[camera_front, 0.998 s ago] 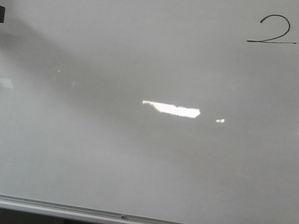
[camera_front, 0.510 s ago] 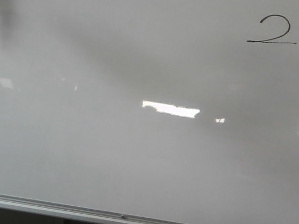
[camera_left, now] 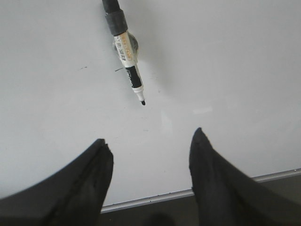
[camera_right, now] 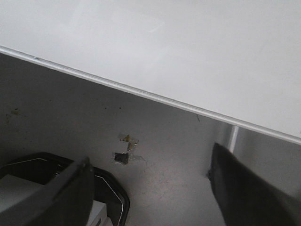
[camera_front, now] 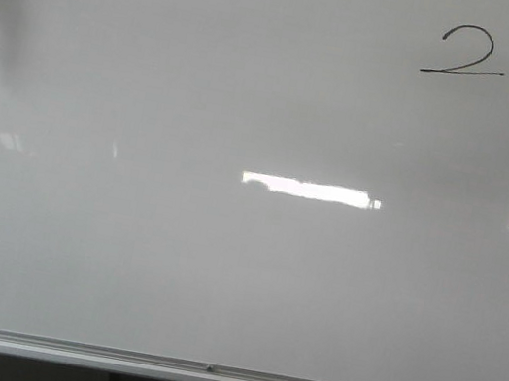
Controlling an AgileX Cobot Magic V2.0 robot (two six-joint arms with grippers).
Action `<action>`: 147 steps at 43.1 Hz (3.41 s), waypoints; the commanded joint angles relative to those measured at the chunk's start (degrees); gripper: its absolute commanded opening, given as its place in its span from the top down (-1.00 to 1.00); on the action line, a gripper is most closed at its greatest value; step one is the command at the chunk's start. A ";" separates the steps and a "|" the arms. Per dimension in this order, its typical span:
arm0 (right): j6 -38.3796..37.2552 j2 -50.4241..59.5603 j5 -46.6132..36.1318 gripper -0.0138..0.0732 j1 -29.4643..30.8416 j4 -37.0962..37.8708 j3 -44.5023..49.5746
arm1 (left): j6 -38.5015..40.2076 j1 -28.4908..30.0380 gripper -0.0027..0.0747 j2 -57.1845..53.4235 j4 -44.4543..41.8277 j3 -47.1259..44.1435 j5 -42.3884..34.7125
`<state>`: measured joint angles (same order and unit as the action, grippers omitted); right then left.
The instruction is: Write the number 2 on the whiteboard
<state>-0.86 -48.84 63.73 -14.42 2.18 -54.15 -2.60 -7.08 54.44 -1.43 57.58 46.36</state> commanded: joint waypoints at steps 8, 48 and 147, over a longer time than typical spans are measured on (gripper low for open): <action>-2.13 7.39 -3.17 -0.57 0.36 1.83 -1.97 | 0.65 -0.37 -0.02 -12.34 3.76 -0.36 0.84; -1.96 14.57 -5.09 -0.57 0.36 1.89 -1.90 | 0.73 -0.37 -0.02 -20.02 9.26 -7.39 -3.52; -1.96 14.57 -4.36 0.87 0.36 1.89 -1.90 | 4.08 -0.11 0.98 -20.02 3.97 -7.50 -2.67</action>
<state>-2.85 -34.04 63.36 -14.42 2.79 -54.25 1.30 -7.08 33.95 2.48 48.73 47.60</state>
